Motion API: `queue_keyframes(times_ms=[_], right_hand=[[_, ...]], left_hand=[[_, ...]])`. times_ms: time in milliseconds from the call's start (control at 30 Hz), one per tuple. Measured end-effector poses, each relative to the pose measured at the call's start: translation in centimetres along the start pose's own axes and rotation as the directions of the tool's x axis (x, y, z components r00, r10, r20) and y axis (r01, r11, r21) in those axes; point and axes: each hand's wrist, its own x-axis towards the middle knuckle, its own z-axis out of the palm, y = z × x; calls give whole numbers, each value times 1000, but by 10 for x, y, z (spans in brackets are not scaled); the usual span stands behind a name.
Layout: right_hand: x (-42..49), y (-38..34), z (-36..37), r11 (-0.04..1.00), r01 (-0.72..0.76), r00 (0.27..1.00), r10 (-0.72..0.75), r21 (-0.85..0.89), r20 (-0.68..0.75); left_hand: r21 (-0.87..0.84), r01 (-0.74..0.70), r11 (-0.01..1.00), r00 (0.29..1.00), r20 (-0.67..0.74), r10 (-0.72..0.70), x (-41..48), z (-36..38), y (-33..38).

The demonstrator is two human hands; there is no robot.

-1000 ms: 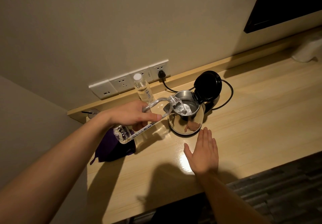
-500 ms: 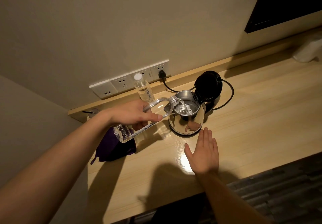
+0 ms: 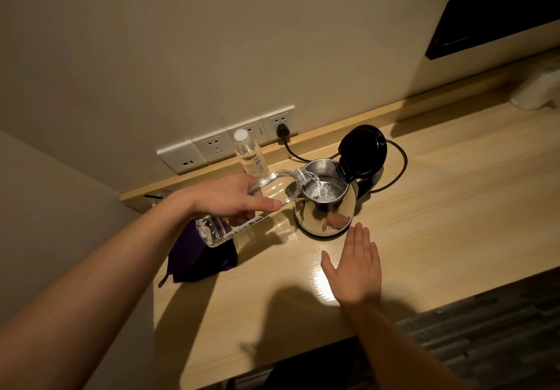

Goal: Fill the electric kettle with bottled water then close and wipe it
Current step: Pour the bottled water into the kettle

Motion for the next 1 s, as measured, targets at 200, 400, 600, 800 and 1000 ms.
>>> queue_keyframes(times_ms=[200, 400, 600, 800, 1000], right_hand=[[0, 0, 0, 1000, 4, 1000, -4, -17, 6], [0, 0, 0, 1000, 5, 1000, -5, -25, 7], [-1, -1, -1, 1000, 0, 1000, 0, -21, -3], [0, -1, -1, 1000, -2, 1000, 2, -25, 7], [-1, -1, -2, 1000, -4, 1000, 3, -18, -3]], left_hand=[[44, 40, 998, 999, -30, -39, -2, 1, 3], [36, 47, 998, 998, -37, -46, -1, 1, 0], [33, 44, 998, 999, -26, -43, -1, 1, 0], [56, 45, 997, 999, -24, -43, -1, 0, 1], [51, 48, 998, 999, -17, -47, -2, 0, 2]])
